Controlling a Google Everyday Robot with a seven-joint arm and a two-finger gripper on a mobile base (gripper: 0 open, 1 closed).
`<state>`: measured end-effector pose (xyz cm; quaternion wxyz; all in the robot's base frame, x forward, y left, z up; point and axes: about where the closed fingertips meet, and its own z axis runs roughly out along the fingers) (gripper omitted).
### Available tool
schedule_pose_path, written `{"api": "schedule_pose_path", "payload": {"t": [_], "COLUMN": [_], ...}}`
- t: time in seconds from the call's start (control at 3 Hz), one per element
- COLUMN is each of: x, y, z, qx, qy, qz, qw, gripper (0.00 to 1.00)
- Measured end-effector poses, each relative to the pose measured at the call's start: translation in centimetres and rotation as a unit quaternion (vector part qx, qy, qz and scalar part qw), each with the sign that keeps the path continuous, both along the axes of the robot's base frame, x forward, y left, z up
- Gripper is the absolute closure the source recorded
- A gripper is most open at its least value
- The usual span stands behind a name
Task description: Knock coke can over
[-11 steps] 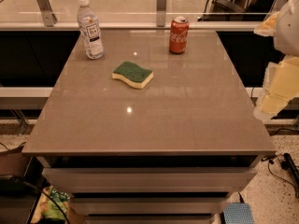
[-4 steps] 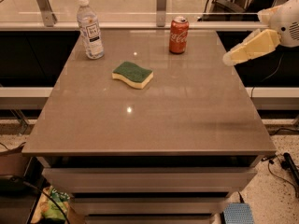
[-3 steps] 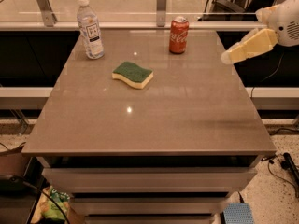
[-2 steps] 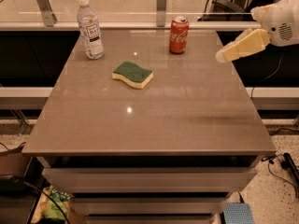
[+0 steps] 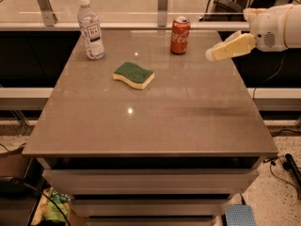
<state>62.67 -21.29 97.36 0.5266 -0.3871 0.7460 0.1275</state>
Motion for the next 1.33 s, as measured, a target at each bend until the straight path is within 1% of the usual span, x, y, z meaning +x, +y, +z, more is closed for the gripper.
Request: {"api": "schedule_pose_path", "payload": {"t": [0.33,0.67,1.0,1.33], "x": [2.2,4.3,7.2,10.4], "y": [0.7,1.3,2.1,3.2], "z": [-0.4,-0.7,-0.8,-1.0], "qx": [0.033,0.056,0.067,0.077], "qy": [-0.027,-0.039,-0.039,-0.032], "qz": [0.012,0.021,0.031,0.040], "qw": [0.9990,0.9974,0.9965,0.9957], "gripper": [0.00,0.00,0.00,0.00]}}
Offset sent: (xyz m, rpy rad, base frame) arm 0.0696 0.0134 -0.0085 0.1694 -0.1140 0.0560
